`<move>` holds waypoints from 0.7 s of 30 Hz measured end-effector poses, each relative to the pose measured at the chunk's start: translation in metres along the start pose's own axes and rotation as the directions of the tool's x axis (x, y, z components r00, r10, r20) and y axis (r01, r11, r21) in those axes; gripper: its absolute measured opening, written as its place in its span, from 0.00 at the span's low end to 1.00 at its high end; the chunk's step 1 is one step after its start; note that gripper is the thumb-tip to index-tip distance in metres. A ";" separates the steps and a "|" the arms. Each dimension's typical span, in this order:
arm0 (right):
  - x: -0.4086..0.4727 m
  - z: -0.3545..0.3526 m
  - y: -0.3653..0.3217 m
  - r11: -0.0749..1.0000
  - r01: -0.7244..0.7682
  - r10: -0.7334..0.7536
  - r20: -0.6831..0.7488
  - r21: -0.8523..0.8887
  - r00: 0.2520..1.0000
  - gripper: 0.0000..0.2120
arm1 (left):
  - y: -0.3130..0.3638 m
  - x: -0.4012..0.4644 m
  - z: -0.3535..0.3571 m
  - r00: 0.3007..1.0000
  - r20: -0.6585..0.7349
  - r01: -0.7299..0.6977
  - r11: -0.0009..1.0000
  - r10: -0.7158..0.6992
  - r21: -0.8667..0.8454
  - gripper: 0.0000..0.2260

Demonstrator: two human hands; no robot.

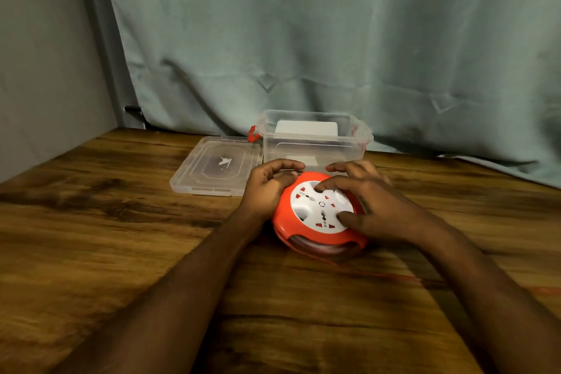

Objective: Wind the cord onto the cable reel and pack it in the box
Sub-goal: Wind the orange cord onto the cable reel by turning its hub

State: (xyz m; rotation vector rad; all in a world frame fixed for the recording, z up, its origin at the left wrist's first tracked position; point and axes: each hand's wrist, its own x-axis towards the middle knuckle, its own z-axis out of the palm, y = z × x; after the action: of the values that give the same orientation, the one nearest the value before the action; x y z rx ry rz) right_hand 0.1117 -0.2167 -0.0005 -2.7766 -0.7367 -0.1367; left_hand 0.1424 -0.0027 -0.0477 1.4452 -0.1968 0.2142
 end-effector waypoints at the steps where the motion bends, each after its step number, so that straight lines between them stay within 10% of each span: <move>1: 0.000 0.000 0.003 1.000 0.005 -0.005 -0.005 -0.003 1.000 0.31 | 0.000 0.000 0.000 1.000 0.003 0.001 1.000 -0.001 0.000 0.11; 21: 0.005 0.009 -0.017 0.995 -0.079 0.061 -0.236 -0.066 0.970 0.27 | -0.001 0.001 -0.002 0.998 -0.038 0.050 0.997 -0.052 -0.056 0.11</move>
State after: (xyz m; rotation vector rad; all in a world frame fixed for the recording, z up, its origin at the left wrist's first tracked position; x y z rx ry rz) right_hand 0.1078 -0.1981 -0.0047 -2.7865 -0.5842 -0.4780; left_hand 0.1438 -0.0005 -0.0487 1.3884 -0.1328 0.1938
